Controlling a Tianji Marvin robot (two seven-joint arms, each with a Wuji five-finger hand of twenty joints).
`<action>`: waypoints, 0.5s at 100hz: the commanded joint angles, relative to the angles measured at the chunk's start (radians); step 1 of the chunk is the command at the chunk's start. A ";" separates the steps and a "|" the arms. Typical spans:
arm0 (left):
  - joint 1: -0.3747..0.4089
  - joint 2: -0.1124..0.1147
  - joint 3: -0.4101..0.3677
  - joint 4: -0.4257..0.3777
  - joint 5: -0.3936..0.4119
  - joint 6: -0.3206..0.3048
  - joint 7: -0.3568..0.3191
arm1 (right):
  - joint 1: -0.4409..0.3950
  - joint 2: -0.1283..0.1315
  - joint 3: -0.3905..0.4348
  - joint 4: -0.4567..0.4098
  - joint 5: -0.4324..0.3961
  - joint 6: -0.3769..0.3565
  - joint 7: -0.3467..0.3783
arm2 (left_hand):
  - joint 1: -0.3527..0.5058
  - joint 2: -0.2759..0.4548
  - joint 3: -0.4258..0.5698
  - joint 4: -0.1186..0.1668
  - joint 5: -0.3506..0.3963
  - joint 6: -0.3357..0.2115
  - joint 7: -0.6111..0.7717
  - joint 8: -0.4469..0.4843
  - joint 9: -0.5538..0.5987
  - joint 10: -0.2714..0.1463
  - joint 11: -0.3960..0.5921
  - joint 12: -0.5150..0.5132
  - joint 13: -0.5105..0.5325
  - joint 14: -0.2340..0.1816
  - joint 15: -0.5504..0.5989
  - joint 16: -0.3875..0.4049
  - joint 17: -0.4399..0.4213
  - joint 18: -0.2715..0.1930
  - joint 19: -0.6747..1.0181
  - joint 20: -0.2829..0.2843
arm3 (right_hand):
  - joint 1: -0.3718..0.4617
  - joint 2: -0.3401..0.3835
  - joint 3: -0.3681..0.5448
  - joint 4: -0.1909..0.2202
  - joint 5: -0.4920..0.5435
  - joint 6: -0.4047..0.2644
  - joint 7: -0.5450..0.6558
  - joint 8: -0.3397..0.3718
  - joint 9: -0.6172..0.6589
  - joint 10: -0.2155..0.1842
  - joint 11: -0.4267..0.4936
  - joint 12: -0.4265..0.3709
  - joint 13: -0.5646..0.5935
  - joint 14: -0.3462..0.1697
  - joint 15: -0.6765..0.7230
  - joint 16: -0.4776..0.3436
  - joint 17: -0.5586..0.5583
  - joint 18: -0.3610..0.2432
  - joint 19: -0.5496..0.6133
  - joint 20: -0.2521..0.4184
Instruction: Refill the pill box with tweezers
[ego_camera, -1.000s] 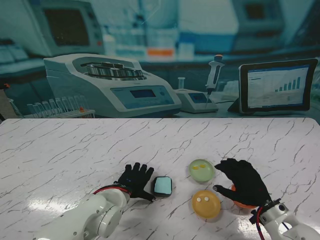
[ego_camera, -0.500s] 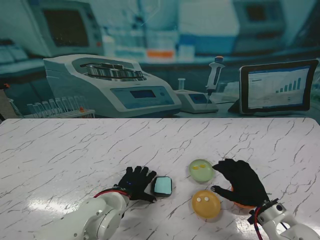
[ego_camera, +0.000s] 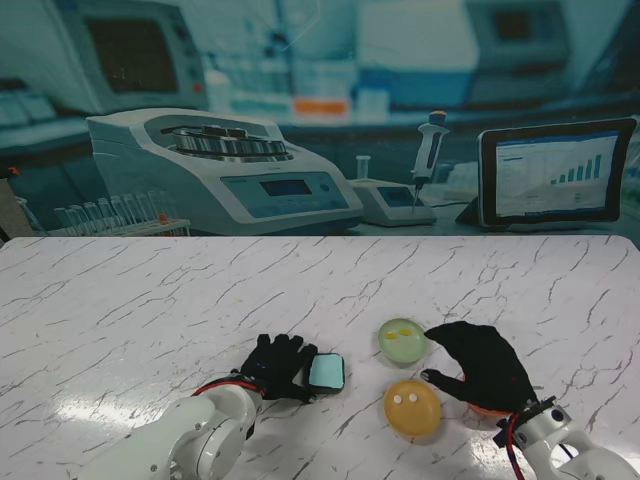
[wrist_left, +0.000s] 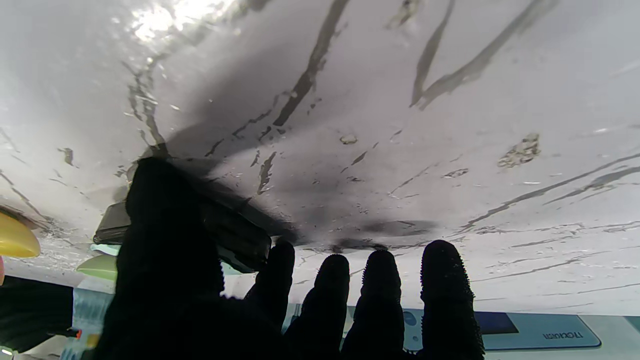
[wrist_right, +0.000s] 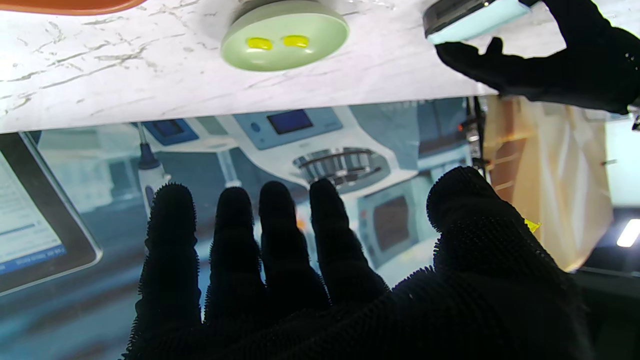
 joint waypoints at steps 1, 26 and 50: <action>0.010 -0.008 0.007 0.013 -0.007 -0.020 -0.009 | -0.009 -0.004 -0.006 -0.013 -0.003 0.002 -0.003 | 0.094 0.014 0.037 0.036 0.025 -0.051 0.029 0.038 0.007 -0.015 0.012 0.011 0.022 -0.017 0.016 0.012 -0.014 -0.010 0.043 0.021 | 0.012 -0.001 -0.010 0.015 0.033 0.006 0.007 0.023 0.022 0.020 0.048 0.053 0.007 0.022 0.105 0.074 0.015 -0.016 0.070 0.061; 0.014 -0.008 0.005 0.011 -0.008 -0.019 -0.009 | -0.006 -0.004 -0.021 -0.053 0.001 0.031 0.026 | 0.105 0.020 0.030 0.035 0.040 -0.047 0.037 0.057 0.010 -0.020 0.020 0.012 0.025 -0.018 0.021 0.015 -0.014 -0.010 0.046 0.021 | 0.108 0.046 -0.029 0.031 0.101 0.010 0.044 0.030 0.107 -0.006 0.516 0.411 0.072 0.014 0.675 0.433 0.130 -0.161 0.480 0.256; 0.017 -0.010 0.003 0.015 -0.015 -0.020 0.002 | 0.014 -0.004 -0.079 -0.113 0.040 0.114 0.103 | 0.113 0.021 0.029 0.034 0.051 -0.046 0.042 0.065 0.016 -0.022 0.026 0.013 0.031 -0.021 0.028 0.019 -0.015 -0.010 0.052 0.022 | 0.247 0.169 -0.061 0.136 0.201 0.049 0.122 0.022 0.328 -0.084 0.984 0.575 0.344 -0.105 1.078 0.530 0.319 -0.277 0.955 0.380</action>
